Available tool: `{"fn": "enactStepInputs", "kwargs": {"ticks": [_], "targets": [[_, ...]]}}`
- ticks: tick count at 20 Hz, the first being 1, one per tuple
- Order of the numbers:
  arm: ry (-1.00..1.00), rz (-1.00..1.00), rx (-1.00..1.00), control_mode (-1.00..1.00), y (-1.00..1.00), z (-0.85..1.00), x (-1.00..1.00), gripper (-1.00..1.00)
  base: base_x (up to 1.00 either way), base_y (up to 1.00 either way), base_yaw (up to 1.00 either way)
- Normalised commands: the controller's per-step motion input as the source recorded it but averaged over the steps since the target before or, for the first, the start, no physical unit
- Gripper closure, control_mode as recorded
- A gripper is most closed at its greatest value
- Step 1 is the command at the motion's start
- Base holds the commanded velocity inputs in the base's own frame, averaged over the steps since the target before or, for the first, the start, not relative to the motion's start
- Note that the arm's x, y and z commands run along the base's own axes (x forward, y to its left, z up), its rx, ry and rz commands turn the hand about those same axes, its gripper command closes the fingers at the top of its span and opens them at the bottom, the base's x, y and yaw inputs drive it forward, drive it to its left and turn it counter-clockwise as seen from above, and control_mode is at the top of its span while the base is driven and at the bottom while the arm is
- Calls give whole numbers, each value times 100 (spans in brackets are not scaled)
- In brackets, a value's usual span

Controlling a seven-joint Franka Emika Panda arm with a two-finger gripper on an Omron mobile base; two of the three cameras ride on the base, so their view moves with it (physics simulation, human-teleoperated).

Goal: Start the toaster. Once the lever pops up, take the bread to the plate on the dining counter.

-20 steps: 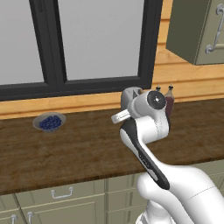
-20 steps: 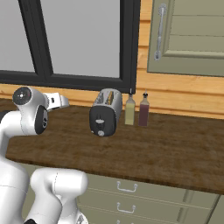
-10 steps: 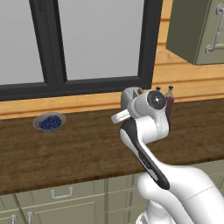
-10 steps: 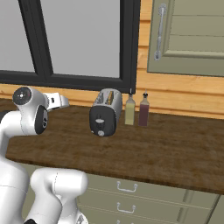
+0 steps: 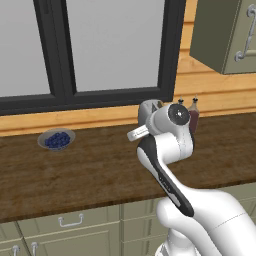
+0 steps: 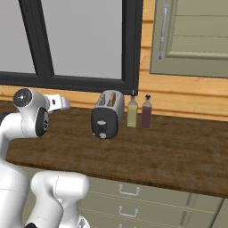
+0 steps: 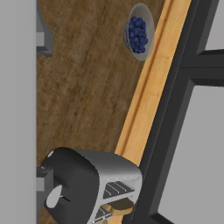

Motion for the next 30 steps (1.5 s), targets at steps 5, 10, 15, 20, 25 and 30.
{"fn": "enactStepInputs", "kwargs": {"ticks": [5, 10, 15, 20, 25, 30], "targets": [[0, 0, 0, -100, 0, 0, 0, -100, 0, 0, 0], [0, 0, 0, -100, 0, 0, 0, -100, 0, 0, 0], [0, 0, 0, -100, 0, 0, 0, -100, 0, 0, 0], [0, 0, 0, -100, 0, 0, 0, -100, 0, 0, 0], [0, 0, 0, -100, 0, 0, 0, -100, 0, 0, 0], [0, 0, 0, -100, 0, 0, 0, -100, 0, 0, 0]]}}
